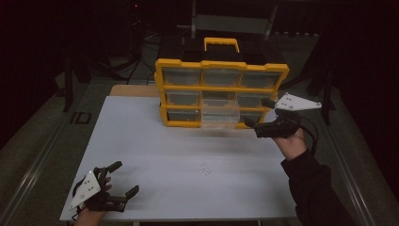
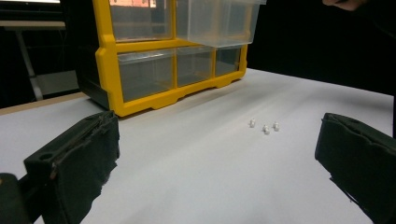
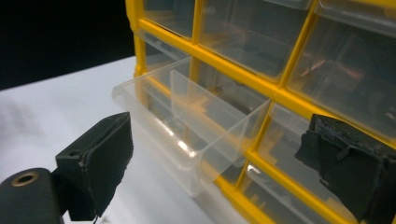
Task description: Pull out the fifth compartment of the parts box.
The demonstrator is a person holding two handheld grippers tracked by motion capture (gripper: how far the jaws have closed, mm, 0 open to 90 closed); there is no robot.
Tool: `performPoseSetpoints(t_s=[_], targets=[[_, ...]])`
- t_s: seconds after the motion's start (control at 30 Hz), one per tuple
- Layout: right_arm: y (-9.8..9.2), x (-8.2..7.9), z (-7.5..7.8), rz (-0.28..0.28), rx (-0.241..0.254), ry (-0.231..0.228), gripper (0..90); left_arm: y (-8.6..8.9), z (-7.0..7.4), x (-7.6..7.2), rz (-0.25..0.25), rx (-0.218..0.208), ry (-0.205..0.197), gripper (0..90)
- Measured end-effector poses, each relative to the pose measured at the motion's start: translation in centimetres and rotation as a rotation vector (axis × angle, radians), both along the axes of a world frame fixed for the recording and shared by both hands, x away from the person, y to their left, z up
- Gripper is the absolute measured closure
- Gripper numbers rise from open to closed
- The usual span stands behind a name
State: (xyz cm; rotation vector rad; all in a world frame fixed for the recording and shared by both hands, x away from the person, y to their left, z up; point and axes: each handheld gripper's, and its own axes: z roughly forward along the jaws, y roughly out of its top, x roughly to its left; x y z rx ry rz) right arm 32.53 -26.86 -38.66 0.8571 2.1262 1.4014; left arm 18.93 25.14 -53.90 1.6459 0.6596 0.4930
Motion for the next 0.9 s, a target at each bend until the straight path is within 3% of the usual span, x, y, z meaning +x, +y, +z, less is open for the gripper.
performPoseSetpoints(t_s=[0.2,0.33,0.47,0.6,0.9], targets=[[-1.2,-1.3,-1.2,-0.030,0.005,0.005,8.2,0.0,0.0,0.0,-0.001,0.001,0.000,0.0],[-1.6,-2.3,-2.3,-0.025,-0.006,0.017,8.3,0.0,0.0,0.0,0.001,0.001,0.000,0.0],[-2.2,-3.2,-3.6,-0.023,0.025,0.025,8.7,0.0,0.0,0.0,0.001,0.001,0.000,0.0],[-2.5,-4.0,-5.1,-0.013,0.013,0.049,8.7,0.0,0.0,0.0,0.002,0.000,0.001,0.0],[-3.0,-6.0,-7.9,-0.030,0.063,0.031,8.7,0.0,0.1,-0.1,0.002,0.003,0.000,0.0]])
